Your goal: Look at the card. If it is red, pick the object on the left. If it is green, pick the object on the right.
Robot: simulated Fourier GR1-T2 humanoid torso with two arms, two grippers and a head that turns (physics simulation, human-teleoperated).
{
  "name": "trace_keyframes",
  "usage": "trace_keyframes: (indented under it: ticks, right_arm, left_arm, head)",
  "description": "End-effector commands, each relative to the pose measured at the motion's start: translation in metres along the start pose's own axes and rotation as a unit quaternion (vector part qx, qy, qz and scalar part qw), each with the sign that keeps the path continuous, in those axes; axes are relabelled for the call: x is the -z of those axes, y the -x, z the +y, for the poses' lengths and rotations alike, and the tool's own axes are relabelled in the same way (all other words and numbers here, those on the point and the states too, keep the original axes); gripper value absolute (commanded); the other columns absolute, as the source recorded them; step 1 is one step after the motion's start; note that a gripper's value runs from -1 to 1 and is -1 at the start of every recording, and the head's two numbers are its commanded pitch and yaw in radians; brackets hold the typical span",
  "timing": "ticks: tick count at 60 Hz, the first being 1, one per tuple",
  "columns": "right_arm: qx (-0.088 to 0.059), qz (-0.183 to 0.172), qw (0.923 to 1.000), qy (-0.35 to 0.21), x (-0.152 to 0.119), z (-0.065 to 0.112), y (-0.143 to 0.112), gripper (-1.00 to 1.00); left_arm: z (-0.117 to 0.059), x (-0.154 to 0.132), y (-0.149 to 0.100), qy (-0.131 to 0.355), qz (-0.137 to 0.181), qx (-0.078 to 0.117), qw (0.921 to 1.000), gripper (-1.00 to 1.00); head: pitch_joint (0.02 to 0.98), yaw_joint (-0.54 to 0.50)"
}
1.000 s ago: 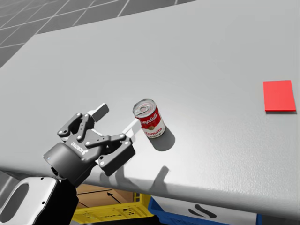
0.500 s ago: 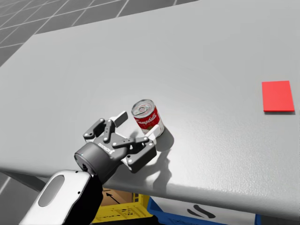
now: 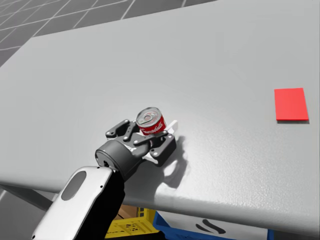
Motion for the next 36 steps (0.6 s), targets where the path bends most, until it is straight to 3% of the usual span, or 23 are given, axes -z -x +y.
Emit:
trace_keyframes:
  ticks: [1,16,36]
  right_arm:
    - [0.000,-0.002,1.0000,0.001,0.0000,-0.0017,-0.0018,-1.00]
    - [0.001,-0.004,1.0000,0.002,-0.0001,-0.0023,-0.0028,-1.00]
    - [0.001,-0.004,1.0000,0.002,-0.0002,-0.0029,-0.0029,-1.00]
  left_arm:
    - [-0.0001,0.0020,0.0055,0.007,0.004,-0.005,1.0000,1.00]
    - [-0.0044,0.0002,0.0082,0.018,0.009,0.009,0.9998,1.00]
    - [-0.0093,0.0004,0.0117,0.026,0.016,0.022,0.9993,1.00]
  head:
    - [0.876,0.40]
    - [0.811,0.40]
    - [0.533,0.44]
